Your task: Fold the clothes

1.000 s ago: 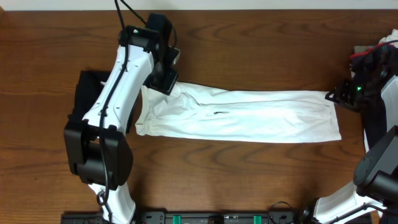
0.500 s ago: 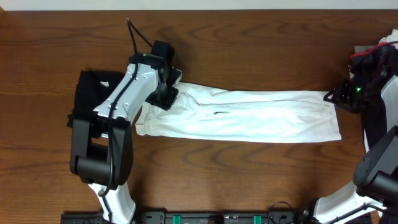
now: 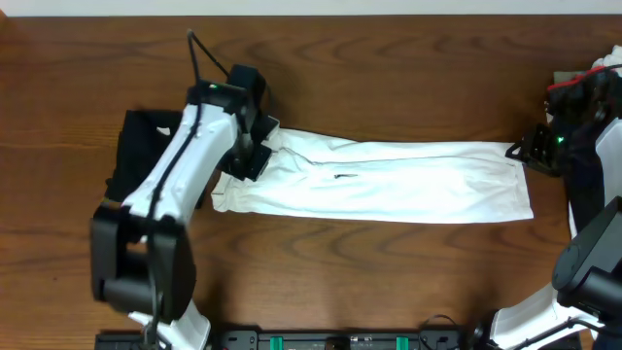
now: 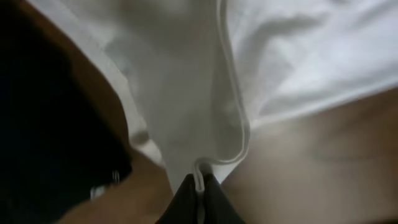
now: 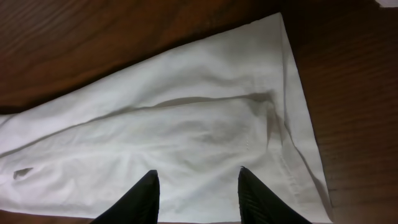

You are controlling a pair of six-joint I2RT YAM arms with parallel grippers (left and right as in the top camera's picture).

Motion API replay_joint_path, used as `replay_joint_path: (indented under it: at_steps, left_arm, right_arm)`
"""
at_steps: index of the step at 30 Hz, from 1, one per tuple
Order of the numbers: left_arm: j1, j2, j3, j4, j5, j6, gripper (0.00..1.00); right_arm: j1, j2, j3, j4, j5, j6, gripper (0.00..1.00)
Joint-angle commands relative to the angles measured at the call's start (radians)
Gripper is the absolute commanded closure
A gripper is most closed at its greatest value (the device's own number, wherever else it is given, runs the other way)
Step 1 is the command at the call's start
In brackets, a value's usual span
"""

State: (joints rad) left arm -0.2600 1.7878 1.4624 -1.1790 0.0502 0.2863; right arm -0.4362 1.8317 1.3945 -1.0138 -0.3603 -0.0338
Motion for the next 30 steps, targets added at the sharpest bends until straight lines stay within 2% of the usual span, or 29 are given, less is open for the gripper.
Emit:
replay_joint_path:
  at_steps: [1, 6, 7, 9, 10, 12, 17, 20, 27, 30]
  left_arm:
    - [0.002, -0.008, 0.014, -0.043, 0.029, 0.005, 0.94]
    - [0.002, -0.005, 0.013, -0.076, 0.029, 0.005, 0.91]
    - [0.002, -0.005, 0.013, -0.078, 0.029, 0.005, 0.87]
    - [0.002, -0.005, 0.014, -0.063, 0.029, 0.005, 0.63]
    - [0.002, -0.005, 0.013, -0.039, 0.029, 0.005, 0.56]
    - [0.002, -0.005, 0.013, 0.020, 0.030, 0.004, 0.50]
    - [0.002, 0.011, 0.011, 0.220, 0.146, 0.006, 0.50]
    - [0.001, 0.048, 0.001, 0.290, 0.152, 0.009, 0.50]
    - [0.001, 0.189, -0.002, 0.329, 0.153, 0.009, 0.51]
    - [0.001, 0.232, -0.002, 0.333, 0.203, 0.027, 0.51]
  right_arm:
    - [-0.001, -0.024, 0.019, 0.000, -0.010, 0.011, 0.60]
    - [-0.001, -0.024, 0.019, 0.000, -0.010, 0.011, 0.60]
    - [-0.001, -0.024, 0.019, 0.000, -0.010, 0.011, 0.60]
    - [-0.001, -0.024, 0.019, 0.000, -0.010, 0.011, 0.60]
    - [-0.001, -0.024, 0.019, 0.001, -0.010, 0.011, 0.60]
    - [-0.001, -0.024, 0.019, 0.001, -0.010, 0.011, 0.60]
    - [-0.001, -0.024, 0.019, 0.004, -0.010, 0.011, 0.60]
    - [-0.001, -0.024, 0.019, 0.000, -0.010, 0.011, 0.60]
    - [-0.001, -0.024, 0.019, -0.003, -0.010, 0.011, 0.60]
    - [-0.001, -0.024, 0.019, -0.004, -0.011, 0.019, 0.60]
